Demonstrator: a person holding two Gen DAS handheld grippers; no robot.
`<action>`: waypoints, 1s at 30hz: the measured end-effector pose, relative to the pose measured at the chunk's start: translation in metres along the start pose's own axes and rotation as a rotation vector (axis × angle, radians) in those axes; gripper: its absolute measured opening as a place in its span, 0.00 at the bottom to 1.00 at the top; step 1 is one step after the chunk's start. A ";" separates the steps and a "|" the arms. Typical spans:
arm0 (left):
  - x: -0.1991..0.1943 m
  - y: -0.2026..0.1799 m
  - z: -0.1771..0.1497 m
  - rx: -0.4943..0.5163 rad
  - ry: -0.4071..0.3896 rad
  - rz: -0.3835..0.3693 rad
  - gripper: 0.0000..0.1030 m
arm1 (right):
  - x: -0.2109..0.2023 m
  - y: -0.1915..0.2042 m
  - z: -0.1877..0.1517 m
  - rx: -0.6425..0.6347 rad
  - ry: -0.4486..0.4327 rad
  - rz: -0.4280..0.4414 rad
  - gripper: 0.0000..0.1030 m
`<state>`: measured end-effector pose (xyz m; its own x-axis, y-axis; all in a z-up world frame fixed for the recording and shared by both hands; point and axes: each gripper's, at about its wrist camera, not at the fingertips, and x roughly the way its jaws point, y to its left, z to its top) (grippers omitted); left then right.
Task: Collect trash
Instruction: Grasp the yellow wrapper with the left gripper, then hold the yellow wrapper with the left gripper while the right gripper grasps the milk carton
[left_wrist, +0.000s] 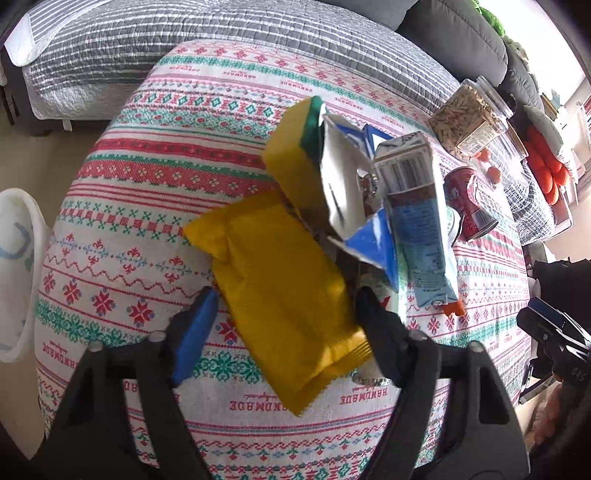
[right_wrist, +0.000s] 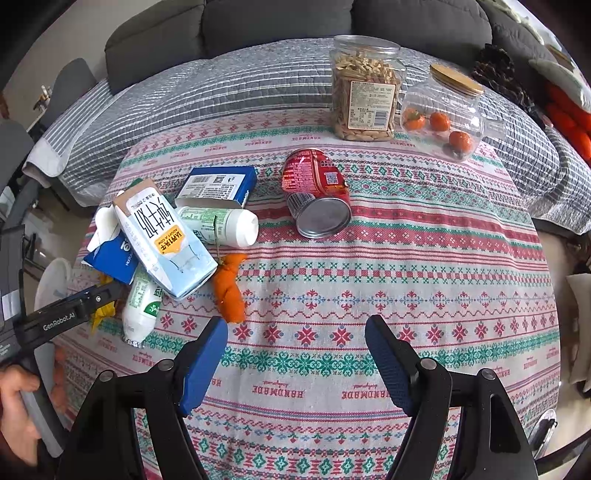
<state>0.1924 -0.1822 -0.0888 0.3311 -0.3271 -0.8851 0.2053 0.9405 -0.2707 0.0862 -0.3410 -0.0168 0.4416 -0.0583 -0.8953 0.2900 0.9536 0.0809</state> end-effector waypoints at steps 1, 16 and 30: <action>0.000 0.002 -0.001 -0.001 0.004 0.001 0.64 | 0.001 0.002 0.001 -0.002 0.003 0.004 0.76; -0.040 0.039 -0.014 0.043 -0.014 0.051 0.49 | 0.033 0.071 0.036 -0.166 0.022 0.142 0.76; -0.059 0.070 -0.023 0.027 -0.021 0.083 0.49 | 0.075 0.118 0.048 -0.239 0.061 0.109 0.61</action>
<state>0.1660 -0.0952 -0.0637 0.3674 -0.2504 -0.8957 0.2012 0.9617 -0.1863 0.1942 -0.2466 -0.0533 0.4049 0.0600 -0.9124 0.0315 0.9963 0.0795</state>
